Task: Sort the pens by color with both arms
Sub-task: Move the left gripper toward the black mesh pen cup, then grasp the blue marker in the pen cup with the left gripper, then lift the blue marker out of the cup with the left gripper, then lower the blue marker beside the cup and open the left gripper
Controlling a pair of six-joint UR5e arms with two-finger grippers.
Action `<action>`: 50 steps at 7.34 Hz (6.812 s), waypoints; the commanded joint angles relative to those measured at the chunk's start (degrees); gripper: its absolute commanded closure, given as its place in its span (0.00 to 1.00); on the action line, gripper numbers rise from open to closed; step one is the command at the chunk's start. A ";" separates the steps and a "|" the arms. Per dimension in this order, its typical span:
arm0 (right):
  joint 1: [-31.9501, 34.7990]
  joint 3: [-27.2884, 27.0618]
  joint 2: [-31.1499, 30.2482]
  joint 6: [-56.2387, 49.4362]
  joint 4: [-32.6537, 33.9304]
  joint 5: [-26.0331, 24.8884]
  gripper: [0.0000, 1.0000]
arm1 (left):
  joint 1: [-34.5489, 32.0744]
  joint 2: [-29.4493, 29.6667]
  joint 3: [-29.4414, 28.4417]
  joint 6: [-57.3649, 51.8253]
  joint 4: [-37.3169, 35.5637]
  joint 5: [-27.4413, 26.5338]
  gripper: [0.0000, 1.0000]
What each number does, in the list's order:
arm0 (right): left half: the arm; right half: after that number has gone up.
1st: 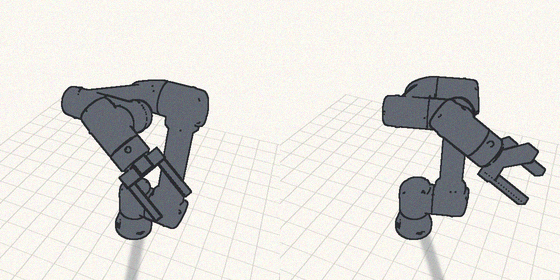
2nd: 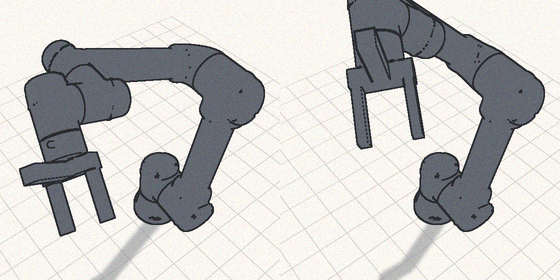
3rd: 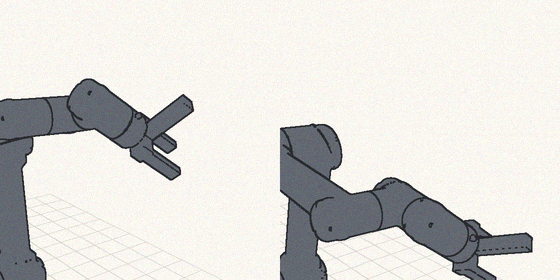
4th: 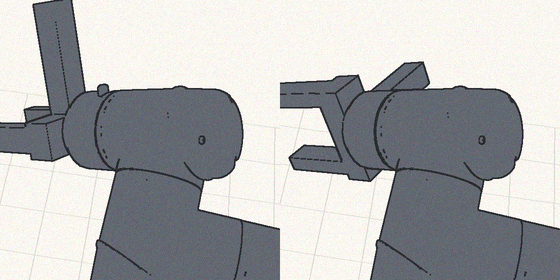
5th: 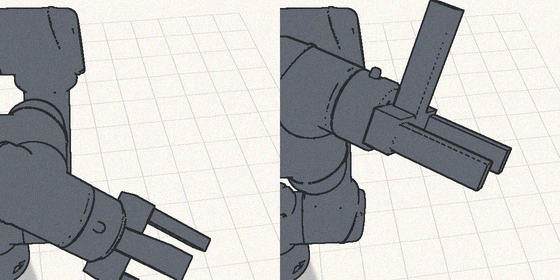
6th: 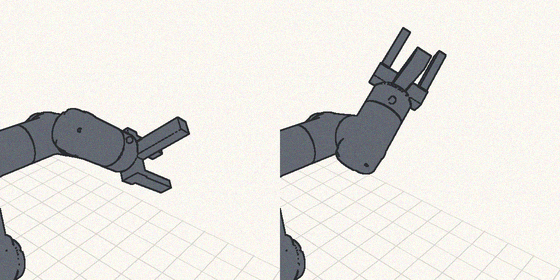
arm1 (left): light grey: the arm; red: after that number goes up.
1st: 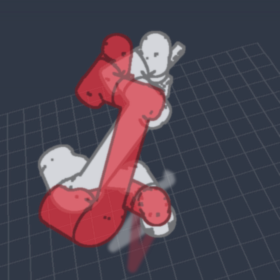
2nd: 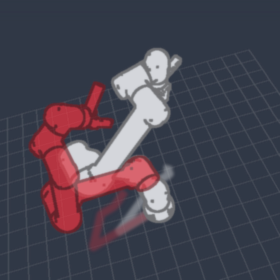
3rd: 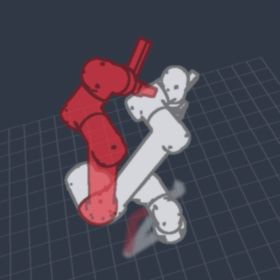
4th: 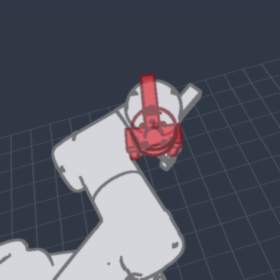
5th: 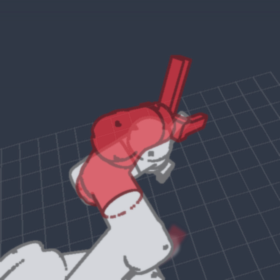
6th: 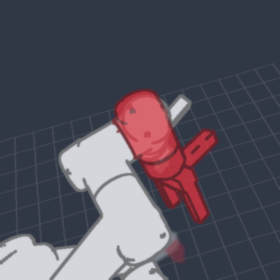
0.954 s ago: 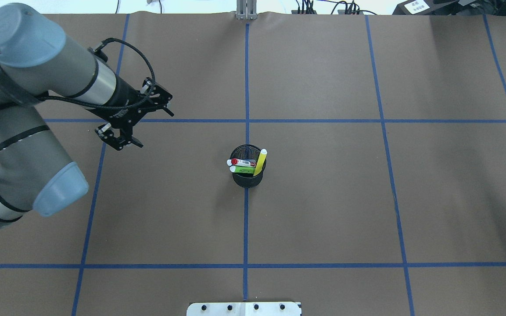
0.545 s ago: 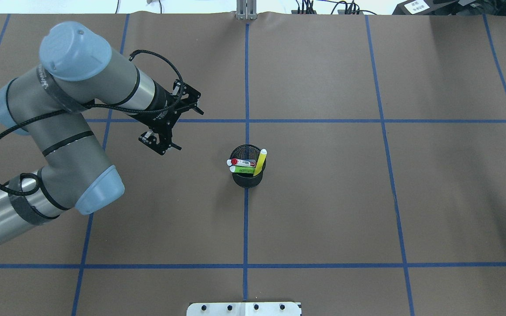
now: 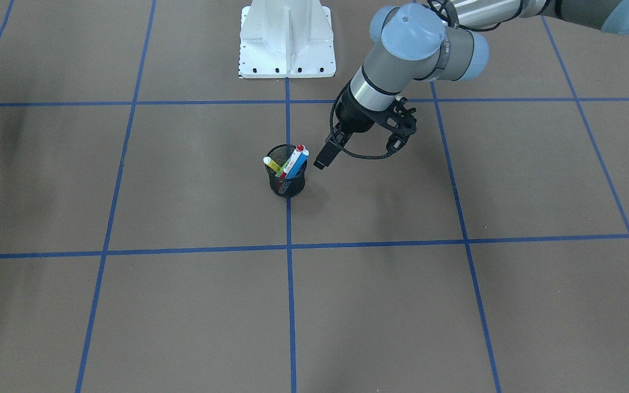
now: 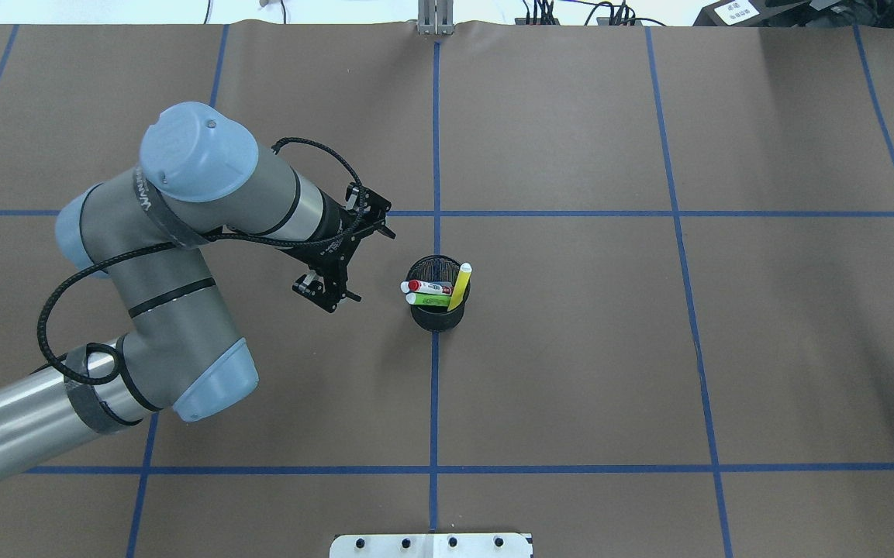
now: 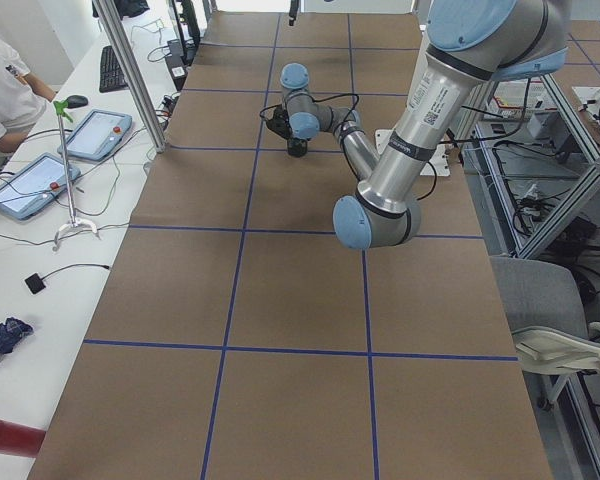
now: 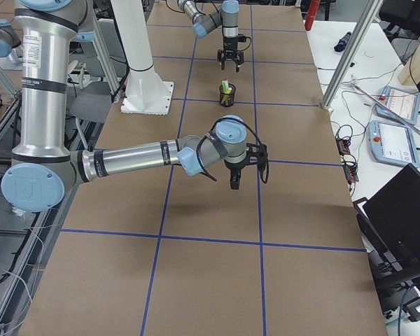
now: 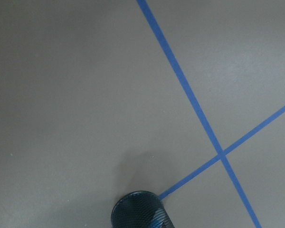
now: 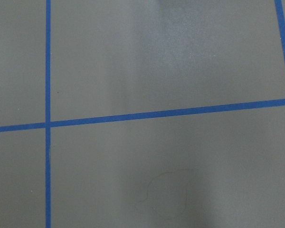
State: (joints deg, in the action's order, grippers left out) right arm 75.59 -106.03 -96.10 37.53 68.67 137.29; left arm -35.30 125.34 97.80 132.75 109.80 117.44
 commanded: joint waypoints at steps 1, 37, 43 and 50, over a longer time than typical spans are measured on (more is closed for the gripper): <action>0.00 -0.05 -0.22 0.00 -0.03 -0.09 0.01 | 1.02 2.79 -3.48 0.75 0.16 -0.37 0.00; -0.09 0.48 -0.66 0.44 -0.21 -2.02 0.01 | 2.08 26.97 -29.41 3.03 0.51 -32.01 1.00; -0.09 0.48 -0.66 0.44 -0.21 -1.93 0.01 | 4.98 28.38 -33.19 3.04 1.91 -32.01 1.00; -0.09 0.48 -0.58 0.44 -0.21 -1.93 0.01 | 6.39 28.82 -33.82 0.32 4.11 -37.02 0.69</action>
State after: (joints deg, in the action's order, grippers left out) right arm 75.50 -105.56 -96.69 37.92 68.47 135.35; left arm -29.02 153.90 63.58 133.68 113.99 81.23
